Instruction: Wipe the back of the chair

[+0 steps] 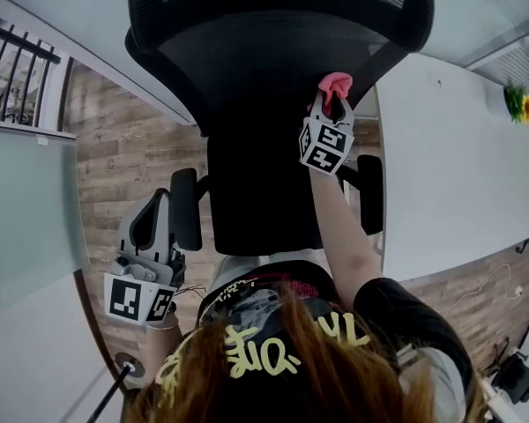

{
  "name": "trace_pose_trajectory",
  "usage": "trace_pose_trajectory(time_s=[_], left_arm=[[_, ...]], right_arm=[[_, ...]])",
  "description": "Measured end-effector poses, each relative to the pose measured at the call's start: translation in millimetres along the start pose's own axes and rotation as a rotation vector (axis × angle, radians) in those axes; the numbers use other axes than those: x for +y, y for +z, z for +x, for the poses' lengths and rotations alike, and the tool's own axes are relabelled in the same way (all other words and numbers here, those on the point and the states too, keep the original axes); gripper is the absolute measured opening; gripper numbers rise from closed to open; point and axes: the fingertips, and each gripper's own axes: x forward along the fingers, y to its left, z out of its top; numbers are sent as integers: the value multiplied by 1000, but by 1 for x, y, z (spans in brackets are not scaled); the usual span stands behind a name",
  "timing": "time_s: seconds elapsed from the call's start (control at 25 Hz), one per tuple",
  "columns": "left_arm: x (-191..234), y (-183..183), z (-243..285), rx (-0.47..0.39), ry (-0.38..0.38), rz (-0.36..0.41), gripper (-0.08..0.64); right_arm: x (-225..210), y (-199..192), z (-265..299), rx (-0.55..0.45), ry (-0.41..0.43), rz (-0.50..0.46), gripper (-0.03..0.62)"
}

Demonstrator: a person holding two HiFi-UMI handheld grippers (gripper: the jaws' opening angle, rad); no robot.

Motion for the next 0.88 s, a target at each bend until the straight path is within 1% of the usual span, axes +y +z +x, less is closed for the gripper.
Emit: trace_pose_trajectory(time_s=[0.4,0.88], left_arm=[[26,-2,-23,-1,27,-6,-11],[59,-5,-48,-3,64,-13,-11]], right_arm=[[57,-5,-1,9,73,-25,71],[116,-12,0,17,126,-27,71]])
